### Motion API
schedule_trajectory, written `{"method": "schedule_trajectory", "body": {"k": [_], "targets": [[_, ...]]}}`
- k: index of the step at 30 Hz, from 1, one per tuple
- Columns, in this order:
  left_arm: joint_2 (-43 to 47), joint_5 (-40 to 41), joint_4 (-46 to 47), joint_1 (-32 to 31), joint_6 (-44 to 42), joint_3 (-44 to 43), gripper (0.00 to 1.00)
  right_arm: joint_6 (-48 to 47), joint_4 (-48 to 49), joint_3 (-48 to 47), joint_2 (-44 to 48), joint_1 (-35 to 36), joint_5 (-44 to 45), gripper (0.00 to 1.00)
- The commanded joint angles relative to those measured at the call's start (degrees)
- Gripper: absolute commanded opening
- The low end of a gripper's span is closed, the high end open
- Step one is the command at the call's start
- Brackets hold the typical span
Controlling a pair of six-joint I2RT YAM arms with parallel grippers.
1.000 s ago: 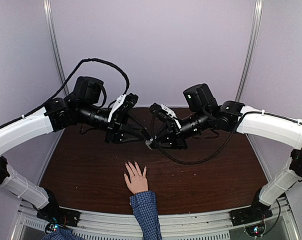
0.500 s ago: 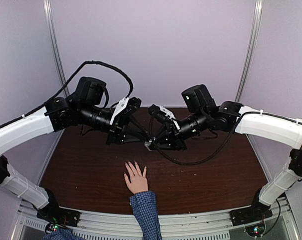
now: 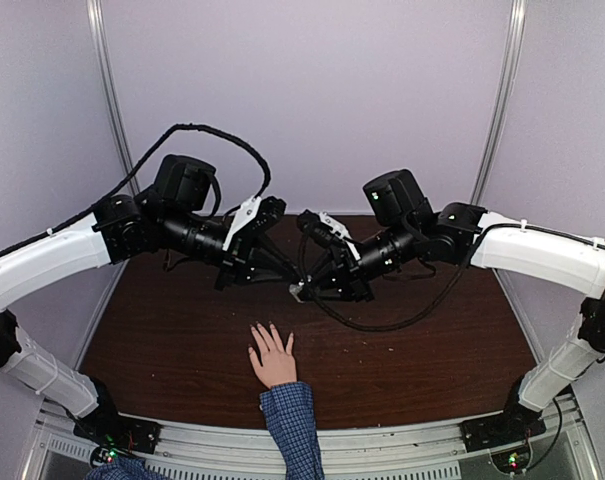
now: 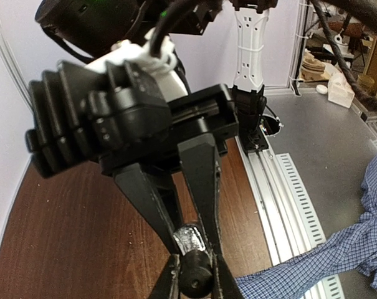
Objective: Paint the nails
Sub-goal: Unscrew the cap of the nail polish bottle.
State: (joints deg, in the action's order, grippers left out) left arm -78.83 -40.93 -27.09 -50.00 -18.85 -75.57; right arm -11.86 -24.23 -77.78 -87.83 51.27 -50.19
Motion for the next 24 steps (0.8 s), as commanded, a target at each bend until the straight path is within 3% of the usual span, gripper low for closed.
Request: {"method": "schedule_trajectory", "body": {"k": [1, 12, 24], "targets": [[0.48, 0.08, 2.17, -0.54, 1.83, -0.45, 0.05, -0.14, 2.24, -0.68, 1.56, 0.22, 2.26, 0.0], [2.25, 4.18, 9.15, -0.37, 7.31, 2.43, 0.01, 0.17, 5.16, 2.65, 4.8, 0.33, 13.24, 0.0], [2.19, 3.09, 11.32, 0.87, 9.83, 3.06, 0.0, -0.34, 4.99, 3.33, 5.03, 0.4, 15.39, 0.0]]}}
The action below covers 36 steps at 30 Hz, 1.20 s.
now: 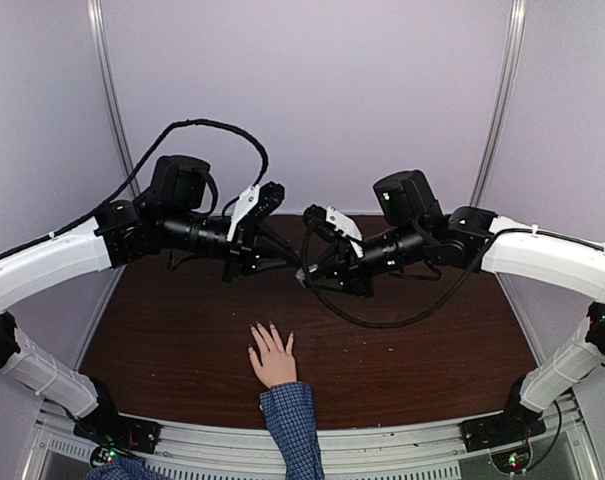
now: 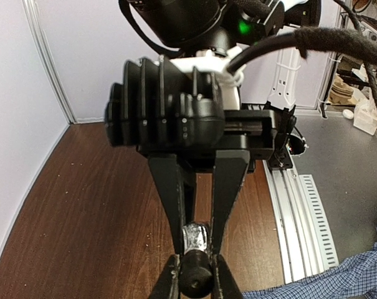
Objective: Paint the nails
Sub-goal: Unscrew the cap of the nail polish bottle.
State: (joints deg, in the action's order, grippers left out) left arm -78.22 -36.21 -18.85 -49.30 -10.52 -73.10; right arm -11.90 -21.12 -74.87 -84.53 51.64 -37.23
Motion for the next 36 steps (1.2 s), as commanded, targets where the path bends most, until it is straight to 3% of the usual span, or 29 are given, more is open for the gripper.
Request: {"method": "schedule_trajectory", "body": {"k": [1, 36], "targets": [[1.54, -1.67, 3.07, 0.26, 1.47, 0.66, 0.0, -0.3, 1.95, 0.43, 1.66, 0.04, 2.36, 0.0], [3.57, -3.36, 7.63, 0.78, 2.74, 3.27, 0.0, -0.84, 1.09, -0.1, 0.58, 0.04, 0.21, 0.0]]}}
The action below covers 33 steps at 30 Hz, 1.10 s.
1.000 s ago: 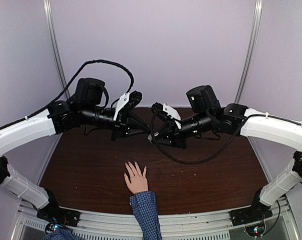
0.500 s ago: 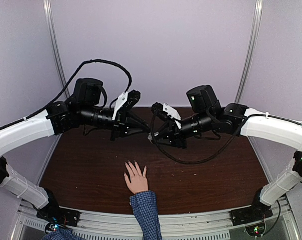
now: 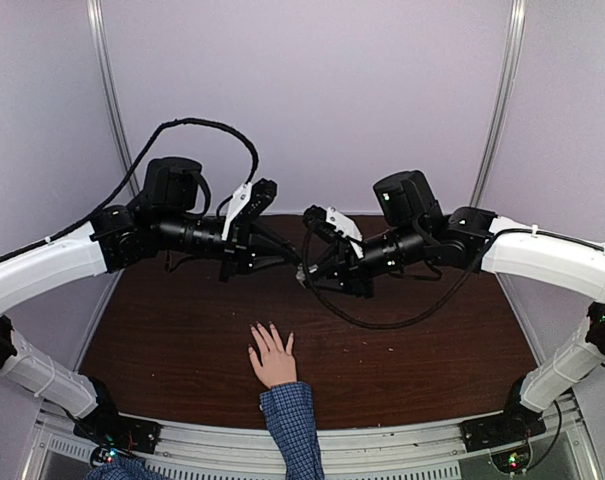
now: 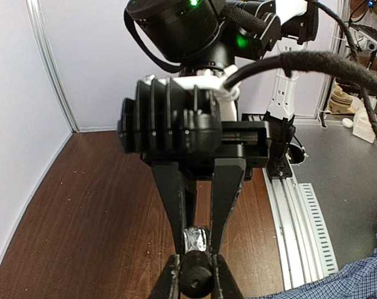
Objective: Paint the nails
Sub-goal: Unscrew the cap of the nail polish bottle, then remove the excess polish from the bottle rim.
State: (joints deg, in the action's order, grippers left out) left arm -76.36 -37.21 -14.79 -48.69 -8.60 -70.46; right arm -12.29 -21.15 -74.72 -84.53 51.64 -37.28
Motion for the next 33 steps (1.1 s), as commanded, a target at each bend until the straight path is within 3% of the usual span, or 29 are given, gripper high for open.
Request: {"method": "schedule_trajectory", "body": {"k": [1, 33], "targets": [[1.71, -2.41, 3.74, 0.17, 0.99, 0.66, 0.0, -0.45, 1.11, -0.27, 0.54, 0.05, 0.23, 0.0], [2.0, 0.14, 2.11, 0.85, 0.39, 0.8, 0.0, -1.19, 2.73, 1.27, 2.54, 0.13, -1.76, 0.0]]}}
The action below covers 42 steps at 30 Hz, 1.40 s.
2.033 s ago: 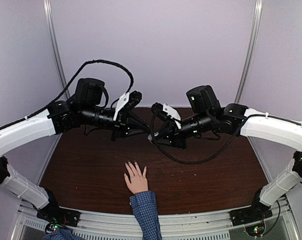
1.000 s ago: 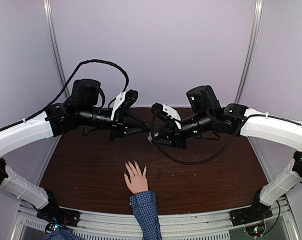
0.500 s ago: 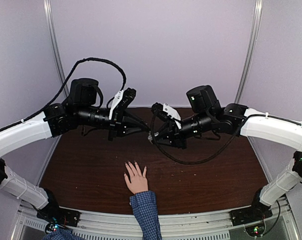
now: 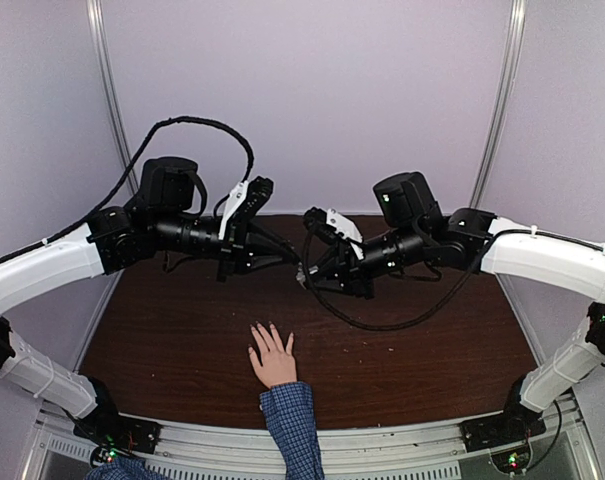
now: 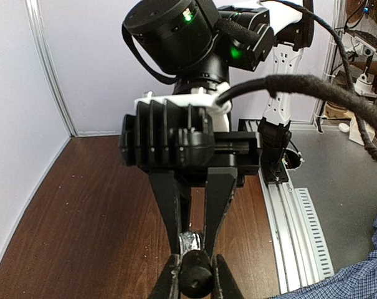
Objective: Paint the nails
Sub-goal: Remove the excess polish from the bottle rim.
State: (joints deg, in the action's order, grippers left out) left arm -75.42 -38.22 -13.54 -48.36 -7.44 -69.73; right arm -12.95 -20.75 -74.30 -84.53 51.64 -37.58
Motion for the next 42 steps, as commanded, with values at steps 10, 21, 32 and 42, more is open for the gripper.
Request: {"method": "schedule_trajectory", "body": {"k": [10, 21, 32, 42], "targets": [[1.02, 1.58, 0.32, 0.98, -1.01, -0.09, 0.0, -0.71, 2.93, 1.44, 3.28, 0.13, -2.12, 0.0], [2.06, 2.12, 0.25, 1.16, -1.42, -0.04, 0.0, -0.32, 2.37, 1.29, 2.18, 0.06, -0.05, 0.0], [3.94, 0.97, 2.07, 1.25, -0.5, 0.56, 0.0, -0.13, 1.24, 0.15, 0.43, 0.11, 0.58, 0.0], [1.93, -2.22, 2.46, 1.25, 0.39, 0.05, 0.0, -0.54, 1.94, 0.12, 1.05, 0.13, -2.34, 0.0]]}}
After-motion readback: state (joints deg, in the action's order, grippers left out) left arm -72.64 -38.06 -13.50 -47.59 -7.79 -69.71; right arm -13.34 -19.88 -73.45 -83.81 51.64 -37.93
